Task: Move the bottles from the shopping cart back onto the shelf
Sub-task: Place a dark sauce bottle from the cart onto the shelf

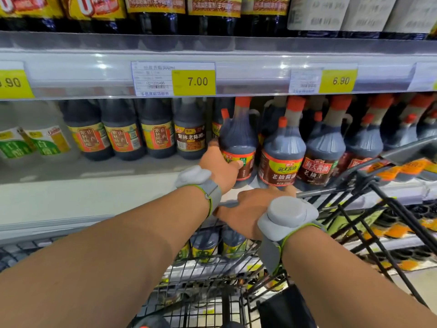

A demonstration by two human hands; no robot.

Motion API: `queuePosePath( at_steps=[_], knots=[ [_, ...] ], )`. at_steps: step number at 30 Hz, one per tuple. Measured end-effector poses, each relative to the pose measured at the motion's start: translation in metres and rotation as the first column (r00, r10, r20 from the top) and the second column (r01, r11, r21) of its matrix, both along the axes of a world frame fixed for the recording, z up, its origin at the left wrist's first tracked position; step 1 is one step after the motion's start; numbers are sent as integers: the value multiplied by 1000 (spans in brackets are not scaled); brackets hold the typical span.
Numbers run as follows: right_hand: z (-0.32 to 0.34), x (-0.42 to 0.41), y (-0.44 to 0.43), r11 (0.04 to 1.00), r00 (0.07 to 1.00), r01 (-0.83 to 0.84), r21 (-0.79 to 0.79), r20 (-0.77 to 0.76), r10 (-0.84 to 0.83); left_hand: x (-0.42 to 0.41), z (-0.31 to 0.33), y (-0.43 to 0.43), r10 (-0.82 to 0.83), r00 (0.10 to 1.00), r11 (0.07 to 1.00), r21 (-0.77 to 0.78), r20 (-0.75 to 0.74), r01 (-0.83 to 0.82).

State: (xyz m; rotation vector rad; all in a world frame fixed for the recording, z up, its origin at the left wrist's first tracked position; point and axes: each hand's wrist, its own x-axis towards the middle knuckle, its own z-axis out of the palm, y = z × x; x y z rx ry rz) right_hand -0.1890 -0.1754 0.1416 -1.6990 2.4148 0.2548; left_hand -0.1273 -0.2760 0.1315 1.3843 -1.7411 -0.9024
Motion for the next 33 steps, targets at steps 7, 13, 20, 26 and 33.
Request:
queuePosePath(
  at_steps=[7, 13, 20, 26, 33],
  knots=[
    [3, -6, 2, 999, 999, -35, 6, 42, 35, -10, -5, -18, 63, 996, 997, -38, 59, -60],
    [6, -2, 13, 998, 996, -61, -31, 70, 64, -7, -13, -27, 77, 996, 995, -61, 47, -74],
    [17, 3, 21, 995, 994, -89, -44, 65, 92, -14, -12, -33, 145, 980, 986, -104, 134, -132],
    [13, 1, 21, 993, 992, -110, -51, 49, 112, -13, -15, -30, 28, 999, 999, -27, -17, -29],
    [9, -2, 17, 990, 991, -118, -73, 54, 122, -15, -19, -39, 57, 995, 996, -78, 84, -50]
  ],
)
